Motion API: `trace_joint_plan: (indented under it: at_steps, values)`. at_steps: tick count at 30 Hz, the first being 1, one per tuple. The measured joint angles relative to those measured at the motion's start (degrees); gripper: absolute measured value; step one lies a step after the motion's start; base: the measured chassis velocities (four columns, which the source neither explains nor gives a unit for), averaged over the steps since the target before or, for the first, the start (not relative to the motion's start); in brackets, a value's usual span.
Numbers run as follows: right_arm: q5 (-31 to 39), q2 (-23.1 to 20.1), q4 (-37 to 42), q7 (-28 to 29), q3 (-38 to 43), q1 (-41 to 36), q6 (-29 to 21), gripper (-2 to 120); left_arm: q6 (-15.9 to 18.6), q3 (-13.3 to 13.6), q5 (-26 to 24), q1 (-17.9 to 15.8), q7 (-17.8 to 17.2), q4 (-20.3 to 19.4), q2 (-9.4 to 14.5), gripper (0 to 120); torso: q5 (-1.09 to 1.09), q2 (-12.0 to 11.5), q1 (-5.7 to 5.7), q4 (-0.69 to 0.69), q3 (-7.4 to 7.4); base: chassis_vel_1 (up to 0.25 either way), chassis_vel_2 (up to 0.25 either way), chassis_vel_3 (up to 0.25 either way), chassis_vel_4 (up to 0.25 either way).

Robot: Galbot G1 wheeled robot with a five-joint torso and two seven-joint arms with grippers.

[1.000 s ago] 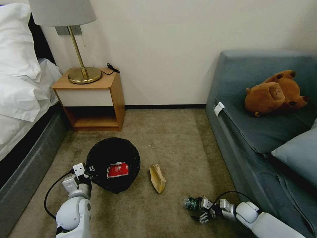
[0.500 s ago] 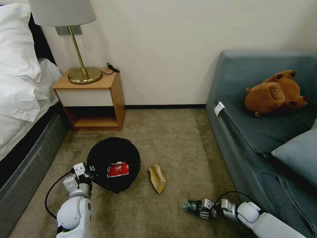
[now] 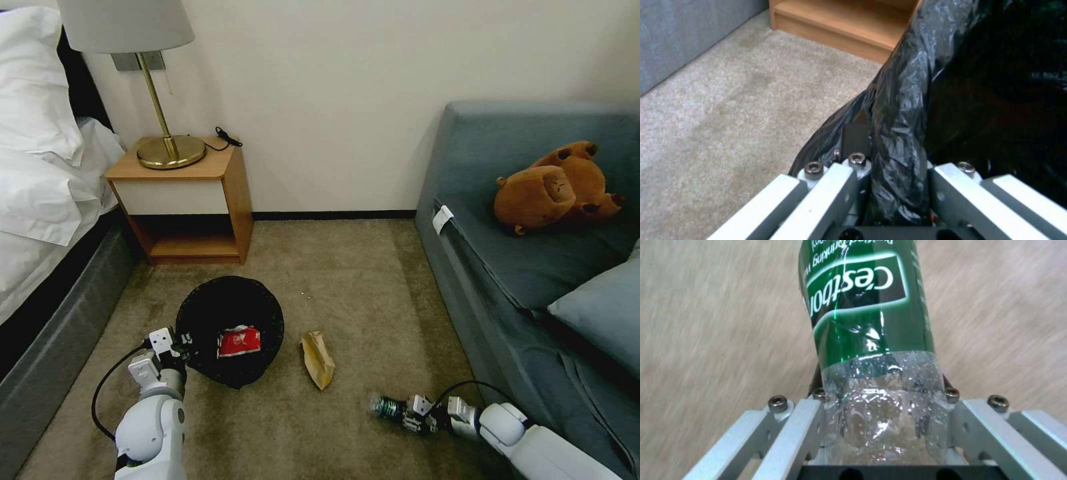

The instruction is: Pick up the trash bin, then pick up the garbage on the floor and place it into the trash bin.

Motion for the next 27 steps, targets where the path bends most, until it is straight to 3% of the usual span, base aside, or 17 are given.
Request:
trace_joint_plan:
  at_steps: [5,9,12,18,20,27]
  values:
    - [2.9,1.01,2.26,1.54,3.29,0.54,2.05,25,0.0,0.27,0.06,-0.19,0.0,-0.06,-0.11,1,0.0,0.0,0.0,-0.01,0.0,0.0,0.0,0.0,0.0]
    - [9.33,3.11,8.2,8.32,5.8,2.07,2.86,25,-0.08,0.45,0.58,-0.8,0.0,1.22,-0.34,1,0.0,0.0,0.0,0.02,0.0,0.0,0.0,0.0,0.0]
    - [10.51,3.99,12.79,13.22,5.59,2.78,2.87,25,-0.24,0.54,0.68,-1.11,0.01,1.54,-0.36,1,-0.02,0.0,0.0,0.01,0.0,0.0,0.0,0.0,0.0]
    - [10.96,5.65,17.61,17.4,5.46,3.13,2.37,25,-0.27,0.64,0.62,-1.21,0.05,1.68,-0.37,1,-0.02,0.0,0.0,0.0,0.0,0.0,0.0,0.0,0.0]
    - [10.98,7.7,22.88,22.25,3.45,4.17,1.34,25,-0.27,0.86,0.57,-1.17,0.06,1.58,-0.37,1,-0.01,0.0,0.0,0.0,0.0,0.0,0.0,0.0,0.0]
    - [11.72,10.28,29.04,29.22,-2.15,7.35,-0.59,25,-0.17,1.11,0.41,-1.37,0.1,1.13,-0.38,1,-0.02,0.0,0.0,0.0,0.0,0.0,0.0,0.0,0.0]
